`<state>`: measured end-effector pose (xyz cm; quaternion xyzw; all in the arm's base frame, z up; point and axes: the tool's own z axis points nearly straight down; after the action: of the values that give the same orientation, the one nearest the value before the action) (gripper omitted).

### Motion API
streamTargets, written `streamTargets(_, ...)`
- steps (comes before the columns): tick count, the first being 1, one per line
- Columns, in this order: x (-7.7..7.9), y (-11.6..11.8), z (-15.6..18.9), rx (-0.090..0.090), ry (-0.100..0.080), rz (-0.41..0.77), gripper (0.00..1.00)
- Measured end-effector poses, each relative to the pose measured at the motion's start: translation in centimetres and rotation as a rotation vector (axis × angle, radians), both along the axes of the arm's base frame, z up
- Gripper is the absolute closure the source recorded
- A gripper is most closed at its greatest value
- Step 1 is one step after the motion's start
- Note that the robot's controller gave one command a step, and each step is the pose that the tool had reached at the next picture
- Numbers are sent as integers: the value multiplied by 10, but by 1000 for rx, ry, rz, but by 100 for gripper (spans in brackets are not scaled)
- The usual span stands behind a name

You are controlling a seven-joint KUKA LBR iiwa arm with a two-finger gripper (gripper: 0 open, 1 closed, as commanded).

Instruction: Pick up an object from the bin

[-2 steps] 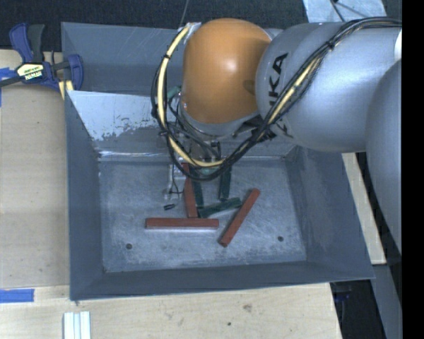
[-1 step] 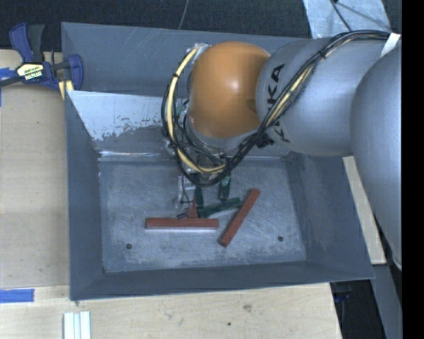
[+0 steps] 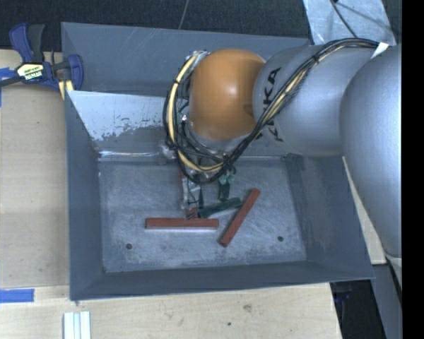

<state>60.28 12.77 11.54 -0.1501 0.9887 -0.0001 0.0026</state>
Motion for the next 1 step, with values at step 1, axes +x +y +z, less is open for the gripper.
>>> streamTargets(1,-44,-39,-7,-1,3,220,0)
